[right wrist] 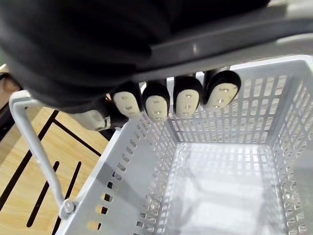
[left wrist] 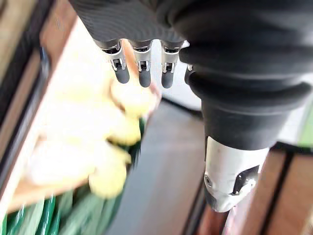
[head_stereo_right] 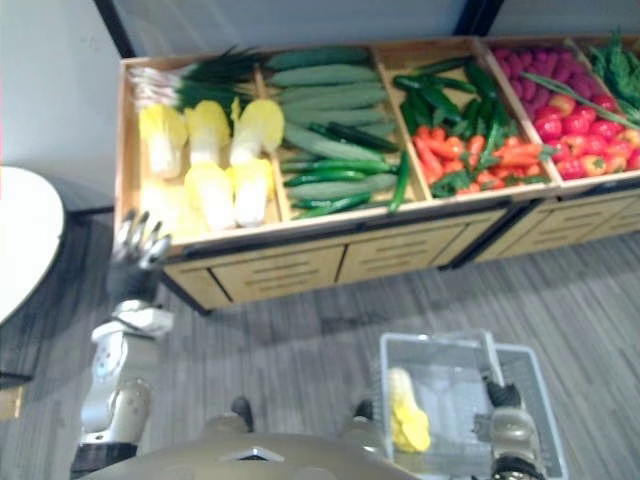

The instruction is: Pick vegetable in the basket

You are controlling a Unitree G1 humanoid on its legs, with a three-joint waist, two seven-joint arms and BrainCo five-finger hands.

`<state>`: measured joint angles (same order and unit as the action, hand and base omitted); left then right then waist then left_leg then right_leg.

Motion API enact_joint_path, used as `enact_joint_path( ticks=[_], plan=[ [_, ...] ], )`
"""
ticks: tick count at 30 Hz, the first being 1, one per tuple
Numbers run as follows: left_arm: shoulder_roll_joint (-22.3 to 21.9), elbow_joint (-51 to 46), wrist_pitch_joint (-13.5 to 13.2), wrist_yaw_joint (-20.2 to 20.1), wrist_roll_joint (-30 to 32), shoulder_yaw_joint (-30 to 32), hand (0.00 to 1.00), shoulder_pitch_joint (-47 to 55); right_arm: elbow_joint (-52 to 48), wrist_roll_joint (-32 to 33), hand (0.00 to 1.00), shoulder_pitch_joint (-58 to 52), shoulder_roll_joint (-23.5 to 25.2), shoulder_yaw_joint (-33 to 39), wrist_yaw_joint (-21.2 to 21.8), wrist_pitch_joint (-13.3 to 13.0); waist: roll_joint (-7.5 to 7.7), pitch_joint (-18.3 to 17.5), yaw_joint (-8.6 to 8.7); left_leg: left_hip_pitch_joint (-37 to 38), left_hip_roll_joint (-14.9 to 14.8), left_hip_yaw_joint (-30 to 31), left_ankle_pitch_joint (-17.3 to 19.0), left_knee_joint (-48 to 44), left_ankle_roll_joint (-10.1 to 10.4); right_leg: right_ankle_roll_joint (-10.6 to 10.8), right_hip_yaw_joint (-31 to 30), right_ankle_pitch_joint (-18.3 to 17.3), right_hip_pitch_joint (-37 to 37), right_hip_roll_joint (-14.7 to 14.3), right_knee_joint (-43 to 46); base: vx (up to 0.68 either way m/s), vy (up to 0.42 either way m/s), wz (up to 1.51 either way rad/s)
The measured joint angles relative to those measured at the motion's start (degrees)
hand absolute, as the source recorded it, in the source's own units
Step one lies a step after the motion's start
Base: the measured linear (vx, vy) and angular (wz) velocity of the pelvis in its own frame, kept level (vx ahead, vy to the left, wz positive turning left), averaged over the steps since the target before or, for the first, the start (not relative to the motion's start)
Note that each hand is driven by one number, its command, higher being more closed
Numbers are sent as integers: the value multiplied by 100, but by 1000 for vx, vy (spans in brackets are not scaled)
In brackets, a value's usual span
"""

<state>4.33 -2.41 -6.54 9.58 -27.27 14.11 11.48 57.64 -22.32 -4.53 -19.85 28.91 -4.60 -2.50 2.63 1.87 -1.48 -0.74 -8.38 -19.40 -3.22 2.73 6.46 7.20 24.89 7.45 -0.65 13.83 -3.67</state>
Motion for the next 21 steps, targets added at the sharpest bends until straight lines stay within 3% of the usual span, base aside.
enact_joint_path(
  ticks=[2, 5, 6, 9, 11, 13, 17, 21],
  plan=[
    [-128, 501, 57, 366, 597, 750, 0, 0, 4, 82, 100, -95, 65, 51, -8, 0, 39, -87, 2, 82, 12, -1, -81, 166, 6, -6, 20, -5, 14, -17, -12, 0, 0, 0],
    [-203, 903, 87, 580, 1088, 1288, 0, 7, -2, 194, 100, -181, 175, 55, -38, 2, 83, -132, 3, 175, 34, -19, -116, 270, 23, -6, 17, -5, 60, -15, -32, 0, 0, 0],
    [-205, 1024, 89, 607, 1218, 1367, 0, 7, -4, 210, 100, -196, 189, 51, -49, 2, 90, -136, 3, 194, 36, -19, -116, 271, 23, -6, 19, -5, 88, -15, -44, 0, 0, 0],
    [-185, 1847, 117, 994, 2406, 1708, 0, -5, -45, 260, 100, -341, 270, -26, -166, -63, 134, -224, 25, 197, 46, 3, -114, 301, 25, 5, 74, -14, 128, -14, -107, -3, -2, 4],
    [-123, 3056, 27, 1319, 3301, 1811, 0, -38, -38, 451, 100, -470, 286, -99, -285, -149, 135, -232, 79, 193, 62, 159, -116, 304, 22, 46, 224, -44, 235, -7, -142, -5, -3, 27],
    [-101, 3790, 51, 1448, 3653, 1833, 0, 5, -4, 583, 100, -530, 286, -220, -390, -237, 139, -236, 107, 169, 64, 219, -115, 306, 22, 67, 288, -60, 252, -5, -148, 4, -2, 19],
    [72, 5346, 56, 1322, 4009, 1647, 0, 291, 200, 826, 100, -578, 300, -401, -489, -439, 232, -232, 122, 87, 73, 369, -108, 306, 10, 100, 410, -95, 271, -5, -140, 24, -8, 18],
    [185, 6034, 180, 857, 4417, 991, 0, 435, 307, 945, 100, -584, 301, -466, -493, -517, 300, -198, 126, 78, 98, 534, -124, 306, 36, 147, 531, -256, 290, 66, 77, 33, 2, 21]
  ],
)
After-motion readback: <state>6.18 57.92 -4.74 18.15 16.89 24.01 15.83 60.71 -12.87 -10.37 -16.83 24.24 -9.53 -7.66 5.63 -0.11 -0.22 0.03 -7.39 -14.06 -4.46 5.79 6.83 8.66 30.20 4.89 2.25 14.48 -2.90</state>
